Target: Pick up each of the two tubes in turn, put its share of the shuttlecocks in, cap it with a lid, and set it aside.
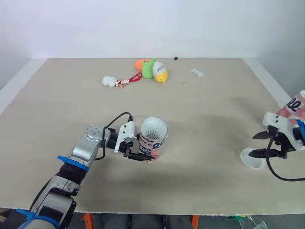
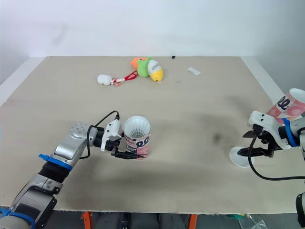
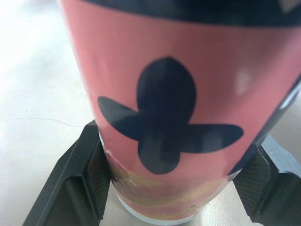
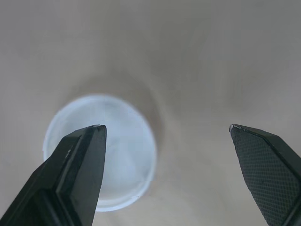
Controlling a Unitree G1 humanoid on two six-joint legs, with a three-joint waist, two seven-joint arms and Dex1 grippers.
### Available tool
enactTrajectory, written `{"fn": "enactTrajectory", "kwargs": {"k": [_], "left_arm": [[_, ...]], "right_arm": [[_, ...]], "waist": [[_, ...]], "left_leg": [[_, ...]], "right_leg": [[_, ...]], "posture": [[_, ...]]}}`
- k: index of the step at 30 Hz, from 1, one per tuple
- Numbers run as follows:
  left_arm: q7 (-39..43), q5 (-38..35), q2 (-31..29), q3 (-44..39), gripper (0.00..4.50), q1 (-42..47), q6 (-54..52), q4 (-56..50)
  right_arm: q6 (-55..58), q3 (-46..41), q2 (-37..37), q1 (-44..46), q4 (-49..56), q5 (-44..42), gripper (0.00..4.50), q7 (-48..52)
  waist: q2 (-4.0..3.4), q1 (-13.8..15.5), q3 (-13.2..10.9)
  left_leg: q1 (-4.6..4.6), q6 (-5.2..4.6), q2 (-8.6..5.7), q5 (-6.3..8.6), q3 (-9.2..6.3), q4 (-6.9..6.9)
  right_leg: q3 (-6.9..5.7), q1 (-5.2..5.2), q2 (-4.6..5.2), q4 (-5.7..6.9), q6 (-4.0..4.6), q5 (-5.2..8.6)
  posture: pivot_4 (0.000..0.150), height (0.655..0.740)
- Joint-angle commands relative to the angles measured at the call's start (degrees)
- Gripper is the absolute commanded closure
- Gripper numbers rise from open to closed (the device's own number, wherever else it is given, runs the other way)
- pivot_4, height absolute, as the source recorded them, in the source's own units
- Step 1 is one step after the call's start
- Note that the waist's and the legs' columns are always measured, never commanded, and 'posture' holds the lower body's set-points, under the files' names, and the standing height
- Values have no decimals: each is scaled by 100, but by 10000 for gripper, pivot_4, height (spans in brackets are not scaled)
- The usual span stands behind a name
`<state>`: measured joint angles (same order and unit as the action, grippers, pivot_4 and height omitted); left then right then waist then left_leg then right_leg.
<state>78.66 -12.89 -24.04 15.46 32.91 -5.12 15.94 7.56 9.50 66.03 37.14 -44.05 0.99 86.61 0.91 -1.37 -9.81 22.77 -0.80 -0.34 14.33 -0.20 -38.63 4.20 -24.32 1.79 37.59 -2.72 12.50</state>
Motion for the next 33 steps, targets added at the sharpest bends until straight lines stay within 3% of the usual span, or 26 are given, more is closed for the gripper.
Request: {"fn": "enactTrajectory", "kwargs": {"k": [1, 3, 7, 12, 14, 22, 29, 33], "left_arm": [[-130, 157, -51, 49, 12777, -107, 27, 126], [-174, 199, -61, 57, 12777, -100, 79, 143], [-285, 221, -59, 30, 12777, -52, 168, 211], [-297, 165, -34, 3, 12777, 41, 175, 304], [-329, 67, 15, -58, 12777, 51, 87, 332], [-3, 79, -171, 127, 12777, 96, -548, 338], [169, 112, -221, 180, 12777, 179, -647, 488], [215, 204, -235, 233, 12777, 283, -527, 637]], "right_arm": [[-59, 8, 30, 56, -85, 129, 314, 107], [-82, 62, 4, 27, -169, 245, 314, 44], [-110, 34, -41, 87, -246, 285, 16697, 72], [-180, 27, -56, 289, -258, 331, 41516, 194], [-235, 35, -106, 424, -294, 380, 43959, 93], [86, -217, -515, 1184, 536, -118, 43959, 297], [1047, -34, -905, 1613, 2996, -1363, 43959, 589], [1279, 223, -1321, 2218, 3620, -1688, 43959, 589]], "waist": [[-1, 0, 0], [-1, 0, 0], [-1, -1, 1], [-1, -2, 1], [-2, -3, 1], [-6, -67, 2], [-13, -109, 4], [-14, -119, 4]], "left_leg": [[-2, 0, 0, 0, 0, 0], [-9, 0, 1, 0, 1, 0], [-33, 0, 9, 0, -2, 1], [-37, 5, 13, -8, 3, 0], [-37, 5, 13, -12, 5, 0], [-46, 2, 14, -20, 19, 0], [-39, 2, 23, -20, -14, 11], [-34, 3, 31, -20, -17, 12]], "right_leg": [[0, 2, 0, -1, -1, 0], [1, 10, 0, -4, -1, -2], [0, 43, -10, -26, -13, -8], [2, 47, -16, -41, -32, -22], [4, 47, -15, -42, -34, -26], [23, 44, -24, -45, -36, -46], [23, 41, -40, -44, -32, -36], [21, 33, -39, -44, -31, -36]], "posture": [[1500, 7323], [1500, 7323], [1500, 7323], [1500, 7323], [1500, 7323], [1500, 7323], [1500, 7323], [1500, 7323]]}}
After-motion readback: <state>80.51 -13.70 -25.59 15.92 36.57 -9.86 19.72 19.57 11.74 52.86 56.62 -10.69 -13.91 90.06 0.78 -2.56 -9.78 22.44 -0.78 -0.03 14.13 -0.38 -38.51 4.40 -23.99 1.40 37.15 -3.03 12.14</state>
